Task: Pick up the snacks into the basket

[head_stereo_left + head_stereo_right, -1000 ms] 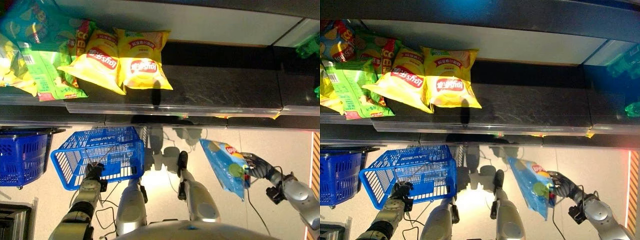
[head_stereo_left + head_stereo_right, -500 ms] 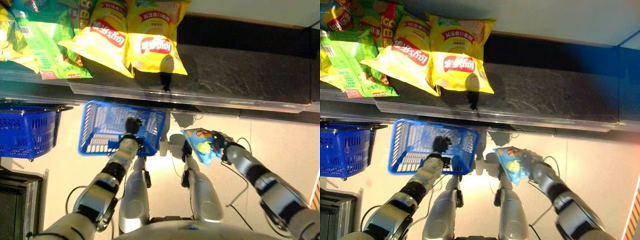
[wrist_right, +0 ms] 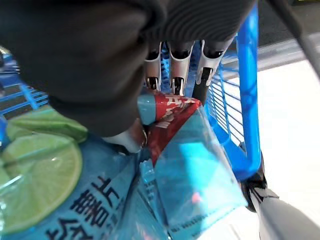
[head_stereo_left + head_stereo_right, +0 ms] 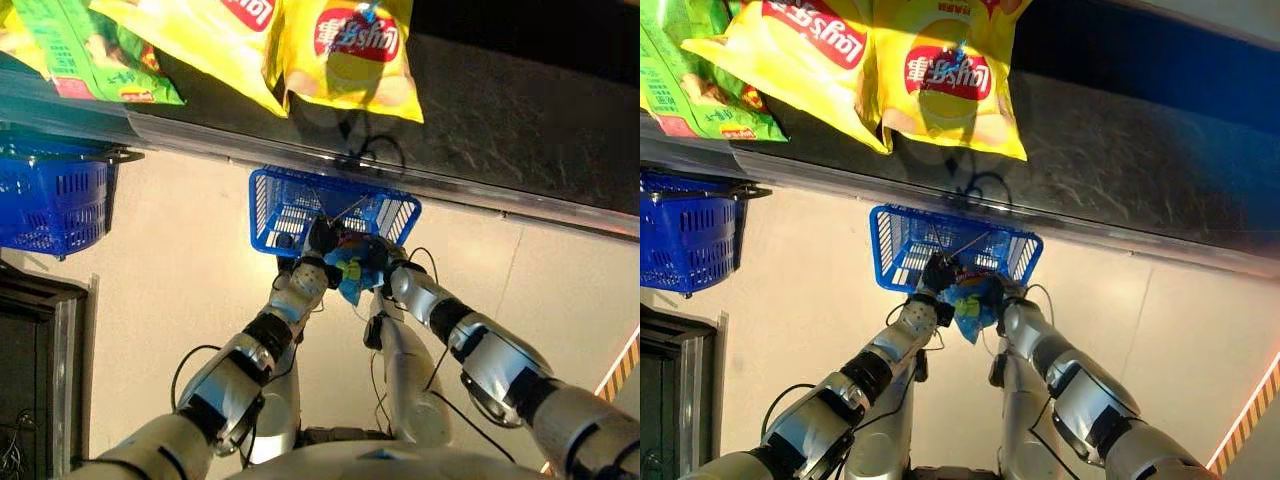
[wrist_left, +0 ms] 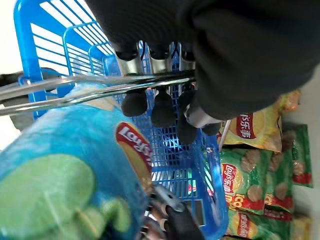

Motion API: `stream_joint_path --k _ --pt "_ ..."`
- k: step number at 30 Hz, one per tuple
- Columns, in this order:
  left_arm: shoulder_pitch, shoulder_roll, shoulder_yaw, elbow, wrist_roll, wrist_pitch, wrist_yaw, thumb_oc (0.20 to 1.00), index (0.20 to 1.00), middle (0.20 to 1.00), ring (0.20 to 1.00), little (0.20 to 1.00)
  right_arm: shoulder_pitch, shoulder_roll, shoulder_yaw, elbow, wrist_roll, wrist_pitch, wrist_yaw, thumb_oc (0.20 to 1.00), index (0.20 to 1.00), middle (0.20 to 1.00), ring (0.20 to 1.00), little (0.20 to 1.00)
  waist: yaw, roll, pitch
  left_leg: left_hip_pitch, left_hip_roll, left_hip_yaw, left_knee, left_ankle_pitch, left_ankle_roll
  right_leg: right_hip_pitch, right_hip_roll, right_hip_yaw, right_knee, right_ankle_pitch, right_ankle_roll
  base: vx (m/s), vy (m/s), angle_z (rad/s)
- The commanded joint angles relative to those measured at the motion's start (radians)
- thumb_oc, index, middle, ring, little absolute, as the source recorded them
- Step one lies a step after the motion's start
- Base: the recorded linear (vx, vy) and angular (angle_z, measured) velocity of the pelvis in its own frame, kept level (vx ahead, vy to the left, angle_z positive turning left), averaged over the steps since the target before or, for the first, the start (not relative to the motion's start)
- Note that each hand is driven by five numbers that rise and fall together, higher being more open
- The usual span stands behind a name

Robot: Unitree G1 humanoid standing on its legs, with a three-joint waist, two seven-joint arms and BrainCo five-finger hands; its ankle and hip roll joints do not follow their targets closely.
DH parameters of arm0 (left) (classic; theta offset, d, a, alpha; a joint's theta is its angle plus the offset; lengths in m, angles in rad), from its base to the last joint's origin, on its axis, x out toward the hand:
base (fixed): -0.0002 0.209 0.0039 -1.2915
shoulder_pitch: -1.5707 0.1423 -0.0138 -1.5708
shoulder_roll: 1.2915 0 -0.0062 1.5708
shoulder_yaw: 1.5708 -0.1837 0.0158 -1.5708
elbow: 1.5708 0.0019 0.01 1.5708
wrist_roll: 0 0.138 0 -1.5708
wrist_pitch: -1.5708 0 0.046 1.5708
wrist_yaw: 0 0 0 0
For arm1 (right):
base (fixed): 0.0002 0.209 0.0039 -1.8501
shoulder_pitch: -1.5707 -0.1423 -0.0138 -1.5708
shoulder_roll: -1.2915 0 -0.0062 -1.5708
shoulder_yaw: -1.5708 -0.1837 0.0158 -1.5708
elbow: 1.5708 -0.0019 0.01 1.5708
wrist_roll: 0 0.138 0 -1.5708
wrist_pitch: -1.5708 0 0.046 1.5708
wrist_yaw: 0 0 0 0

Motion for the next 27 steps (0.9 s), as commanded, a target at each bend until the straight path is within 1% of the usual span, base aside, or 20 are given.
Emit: stream_joint_path --k 1,3,5,6,7,8,11,12,13,14,15,16,19,20,22,23,25,26,27 --pt "-0.033 -0.053 -0.069 -0.162 -0.027 -0.072 0.001 0.200 0.200 0.200 0.200 0.200 -0.065 0.007 -0.024 0.022 0.068 -0.015 -0.031 0.200 0.200 0.200 0.200 0.200 0.024 0.030 -0.001 -0.078 -0.035 -0.044 0.005 0.014 -0.022 -0.056 -0.067 0.018 0.011 0.045 0.131 0.01 -0.017 0.10" --pt "-0.016 -0.046 -0.093 -0.226 -0.040 -0.074 -0.015 0.200 0.200 0.200 0.200 0.200 -0.082 0.003 -0.056 0.059 0.109 -0.017 -0.040 0.200 0.200 0.200 0.200 0.200 0.038 0.044 -0.001 -0.106 -0.041 -0.048 0.007 0.017 -0.023 -0.072 -0.071 0.008 0.010 0.047 0.132 0.01 -0.015 0.16" --pt "0.008 -0.025 -0.116 -0.325 -0.055 -0.081 -0.039 0.200 0.200 0.200 0.200 0.200 -0.113 -0.011 -0.086 0.082 0.134 -0.021 -0.058 0.200 0.200 0.200 0.200 0.200 0.059 0.067 -0.001 -0.138 -0.049 -0.053 0.008 0.019 -0.024 -0.096 -0.076 0.001 0.007 0.049 0.134 0.00 0.002 0.13" --pt "0.008 -0.025 -0.116 -0.326 -0.055 -0.080 -0.039 0.200 0.200 0.200 0.200 0.200 -0.114 -0.011 -0.086 0.083 0.134 -0.021 -0.058 0.200 0.200 0.200 0.200 0.200 0.059 0.067 -0.001 -0.139 -0.049 -0.053 0.008 0.019 -0.024 -0.097 -0.076 0.001 0.007 0.049 0.134 0.01 0.016 0.11" --pt "0.032 -0.011 -0.127 -0.405 -0.082 -0.085 -0.055 0.200 0.200 0.200 0.200 0.200 -0.142 -0.031 -0.110 0.105 0.143 -0.025 -0.074 0.200 0.200 0.200 0.200 0.200 0.078 0.089 -0.001 -0.168 -0.057 -0.057 0.010 0.018 -0.022 -0.119 -0.082 -0.004 0.005 0.052 0.137 0.01 0.022 0.12" --pt "0.044 -0.001 -0.134 -0.454 -0.097 -0.090 -0.062 0.200 0.200 0.200 0.200 0.200 -0.159 -0.042 -0.127 0.116 0.157 -0.028 -0.085 0.200 0.200 0.200 0.200 0.200 0.087 0.104 -0.001 -0.188 -0.063 -0.059 0.011 0.019 -0.022 -0.135 -0.085 -0.007 0.005 0.053 0.139 0.01 0.037 0.21" --pt "0.068 0.011 -0.135 -0.536 -0.152 -0.099 -0.065 0.200 0.200 0.200 0.200 0.200 -0.207 -0.088 -0.169 0.143 0.170 -0.030 -0.127 0.200 0.200 0.200 0.200 0.200 0.115 0.143 -0.001 -0.228 -0.078 -0.061 0.013 0.018 -0.018 -0.171 -0.097 -0.013 0.005 0.059 0.144 0.01 0.056 0.17" --pt "0.064 0.018 -0.135 -0.562 -0.152 -0.100 -0.065 0.200 0.200 0.200 0.200 0.200 -0.223 -0.108 -0.180 0.149 0.172 -0.030 -0.145 0.200 0.200 0.200 0.200 0.200 0.123 0.155 -0.001 -0.244 -0.084 -0.063 0.015 0.019 -0.018 -0.181 -0.101 -0.015 0.005 0.061 0.147 0.01 0.038 0.16" --pt "0.064 0.018 -0.135 -0.562 -0.152 -0.099 -0.065 0.200 0.200 0.200 0.200 0.200 -0.224 -0.108 -0.180 0.150 0.172 -0.030 -0.145 0.200 0.200 0.200 0.200 0.200 0.123 0.155 -0.001 -0.245 -0.084 -0.063 0.015 0.019 -0.018 -0.182 -0.101 -0.015 0.005 0.061 0.147 0.02 0.031 0.17" --pt "0.060 0.023 -0.133 -0.597 -0.168 -0.099 -0.069 0.200 0.200 0.200 0.200 0.200 -0.236 -0.132 -0.198 0.135 0.181 -0.038 -0.166 0.376 0.376 0.376 0.376 0.376 0.133 0.174 -0.001 -0.262 -0.090 -0.063 0.014 0.019 -0.020 -0.200 -0.109 -0.021 0.004 0.063 0.151 0.02 0.036 0.19" --pt "0.055 0.024 -0.131 -0.618 -0.178 -0.099 -0.073 0.200 0.200 0.200 0.200 0.200 -0.235 -0.138 -0.204 0.123 0.191 -0.042 -0.171 1.000 1.000 1.000 1.000 1.000 0.137 0.184 -0.001 -0.269 -0.095 -0.064 0.014 0.019 -0.020 -0.207 -0.112 -0.023 0.005 0.066 0.153 0.02 0.053 0.23" --pt "0.050 0.022 -0.132 -0.626 -0.191 -0.096 -0.079 0.200 0.200 0.200 0.200 0.200 -0.246 -0.148 -0.197 0.119 0.193 -0.043 -0.162 1.000 1.000 1.000 1.000 1.000 0.140 0.191 -0.001 -0.278 -0.099 -0.066 0.014 0.020 -0.022 -0.213 -0.117 -0.025 0.004 0.068 0.156 0.02 0.048 0.17" --pt "0.040 0.016 -0.134 -0.632 -0.204 -0.091 -0.093 0.200 0.200 0.200 0.200 0.200 -0.260 -0.145 -0.178 0.108 0.182 -0.043 -0.149 1.000 1.000 1.000 1.000 1.000 0.143 0.194 -0.001 -0.280 -0.103 -0.064 0.014 0.019 -0.022 -0.214 -0.122 -0.028 0.004 0.070 0.159 0.01 0.035 0.15" --pt "0.040 0.009 -0.134 -0.629 -0.223 -0.092 -0.103 0.200 0.200 0.200 0.200 0.200 -0.262 -0.129 -0.155 0.092 0.175 -0.047 -0.124 1.000 1.000 1.000 1.000 1.000 0.142 0.185 -0.001 -0.271 -0.104 -0.063 0.013 0.016 -0.021 -0.206 -0.125 -0.027 0.004 0.070 0.160 0.01 0.014 0.09" --pt "0.041 0.007 -0.133 -0.629 -0.231 -0.091 -0.103 0.200 0.200 0.200 0.200 0.200 -0.258 -0.120 -0.154 0.092 0.176 -0.045 -0.118 1.000 1.000 1.000 1.000 1.000 0.140 0.181 -0.001 -0.267 -0.104 -0.061 0.014 0.014 -0.020 -0.201 -0.125 -0.027 0.004 0.070 0.160 0.01 0.018 0.08" --pt "0.046 0.002 -0.133 -0.610 -0.248 -0.087 -0.100 0.200 0.200 0.200 0.200 0.200 -0.240 -0.093 -0.148 0.090 0.179 -0.045 -0.103 1.000 1.000 1.000 1.000 1.000 0.133 0.169 -0.001 -0.245 -0.105 -0.058 0.015 0.010 -0.018 -0.179 -0.126 -0.027 0.004 0.068 0.159 0.01 0.022 0.07" --pt "0.051 0.000 -0.132 -0.599 -0.254 -0.087 -0.096 0.200 0.200 0.200 0.200 0.200 -0.223 -0.078 -0.147 0.086 0.184 -0.048 -0.099 1.000 1.000 1.000 1.000 1.000 0.130 0.165 -0.001 -0.232 -0.104 -0.055 0.016 0.007 -0.016 -0.166 -0.126 -0.027 0.004 0.067 0.159 0.00 0.016 0.06" --pt "0.055 0.001 -0.108 -0.552 -0.235 -0.081 -0.073 0.200 0.200 0.200 0.200 0.200 -0.168 -0.047 -0.141 0.063 0.198 -0.057 -0.086 1.000 1.000 1.000 1.000 1.000 0.120 0.149 -0.001 -0.198 -0.102 -0.052 0.017 0.001 -0.014 -0.137 -0.124 -0.026 0.005 0.062 0.157 0.00 0.022 0.04" --pt "0.057 0.004 -0.096 -0.516 -0.229 -0.080 -0.063 0.200 0.200 0.200 0.200 0.200 -0.144 -0.040 -0.137 0.046 0.204 -0.058 -0.082 1.000 1.000 1.000 1.000 1.000 0.112 0.140 -0.001 -0.180 -0.100 -0.048 0.017 -0.002 -0.012 -0.123 -0.123 -0.024 0.005 0.061 0.156 0.00 0.000 0.00"
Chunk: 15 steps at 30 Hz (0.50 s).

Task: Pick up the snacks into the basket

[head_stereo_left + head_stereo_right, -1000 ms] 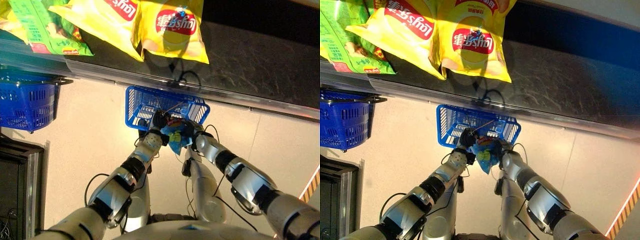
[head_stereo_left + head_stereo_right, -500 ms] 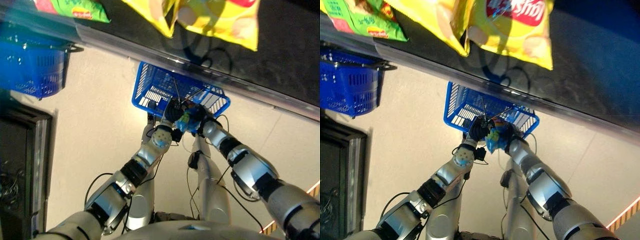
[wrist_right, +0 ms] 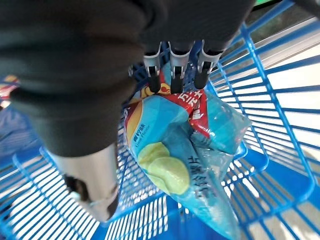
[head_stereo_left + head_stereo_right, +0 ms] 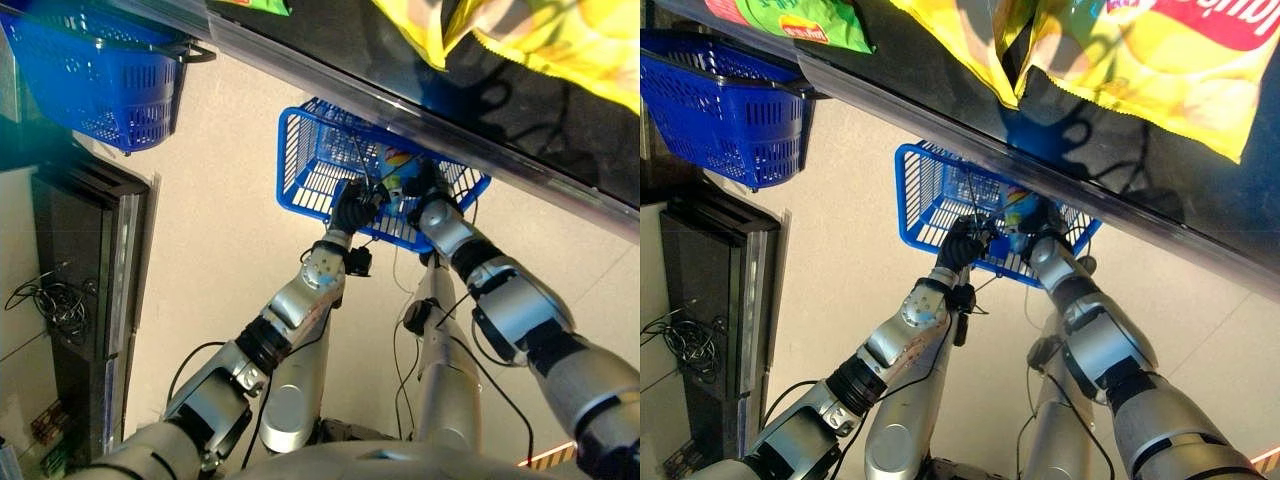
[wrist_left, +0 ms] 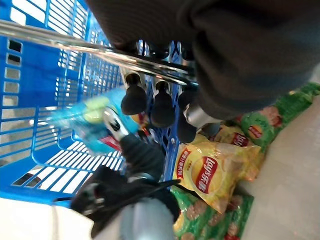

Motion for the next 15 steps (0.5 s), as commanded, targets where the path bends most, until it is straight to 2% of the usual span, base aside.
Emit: stream_joint_path --k 1,2,4,7,8,9,10,11,15 --pt "0.012 -0.057 -0.032 -0.071 0.008 -0.062 0.003 0.200 0.200 0.200 0.200 0.200 0.075 0.048 0.042 -0.009 0.031 -0.033 0.025 1.000 1.000 1.000 1.000 1.000 -0.022 0.019 -0.018 0.034 -0.030 0.054 0.016 -0.056 -0.030 0.014 -0.054 0.086 0.005 0.051 0.121 0.00 0.000 0.00" --pt "0.016 -0.048 0.021 0.024 0.044 -0.057 0.046 0.200 0.200 0.200 0.200 0.200 0.156 0.060 0.055 -0.069 0.046 -0.044 0.034 1.000 1.000 1.000 1.000 1.000 -0.045 -0.009 -0.018 0.073 -0.026 0.061 0.018 -0.063 -0.029 0.047 -0.051 0.092 0.006 0.048 0.120 0.00 0.000 0.00" --pt "0.015 -0.034 0.067 0.143 0.086 -0.040 0.074 0.200 0.200 0.200 0.200 0.200 0.233 0.064 0.057 -0.100 0.043 -0.044 0.032 1.000 1.000 1.000 1.000 1.000 -0.070 -0.037 -0.018 0.117 -0.024 0.067 0.017 -0.071 -0.025 0.084 -0.049 0.100 0.008 0.041 0.118 0.00 0.016 0.01" --pt "-0.006 -0.007 0.146 0.364 0.171 -0.012 0.112 0.200 0.200 0.200 0.200 0.200 0.325 0.057 0.053 -0.096 0.019 -0.042 0.038 1.000 1.000 1.000 1.000 1.000 -0.104 -0.077 -0.018 0.196 -0.021 0.078 0.023 -0.090 -0.019 0.155 -0.049 0.106 0.014 0.032 0.118 0.01 0.016 -0.10" --pt "-0.006 -0.007 0.146 0.364 0.171 -0.012 0.112 0.200 0.200 0.200 0.200 0.200 0.325 0.057 0.053 -0.096 0.019 -0.042 0.038 1.000 1.000 1.000 1.000 1.000 -0.104 -0.077 -0.018 0.196 -0.021 0.078 0.023 -0.090 -0.019 0.155 -0.049 0.106 0.014 0.032 0.118 0.02 0.017 -0.21" --pt "-0.007 0.000 0.179 0.430 0.156 -0.008 0.125 0.200 0.200 0.200 0.200 0.200 0.352 0.050 0.037 -0.091 0.020 -0.042 0.038 1.000 1.000 1.000 1.000 1.000 -0.111 -0.085 -0.018 0.225 -0.023 0.082 0.026 -0.099 -0.015 0.183 -0.051 0.107 0.016 0.029 0.118 0.05 0.060 -0.22" --pt "-0.010 0.024 0.230 0.553 0.244 0.012 0.166 0.200 0.200 0.200 0.200 0.200 0.418 0.035 -0.010 -0.092 0.045 -0.044 0.045 1.000 1.000 1.000 1.000 1.000 -0.130 -0.108 -0.018 0.289 -0.028 0.091 0.041 -0.127 -0.003 0.237 -0.058 0.116 0.029 0.019 0.121 0.07 0.079 -0.20" --pt "-0.005 0.030 0.258 0.607 0.234 0.014 0.179 0.200 0.200 0.200 0.200 0.200 0.451 0.032 -0.024 -0.098 0.056 -0.045 0.053 1.000 1.000 1.000 1.000 1.000 -0.137 -0.119 -0.018 0.315 -0.031 0.096 0.057 -0.140 0.002 0.261 -0.062 0.120 0.038 0.013 0.121 0.07 0.095 -0.25" --pt "0.015 0.067 0.345 0.861 0.328 0.070 0.182 0.200 0.200 0.200 0.200 0.200 0.597 0.023 -0.129 -0.147 0.104 -0.055 0.036 1.000 1.000 1.000 1.000 1.000 -0.186 -0.158 -0.018 0.431 -0.034 0.125 0.109 -0.199 0.027 0.339 -0.071 0.156 0.113 -0.021 0.126 0.07 0.066 -0.29"
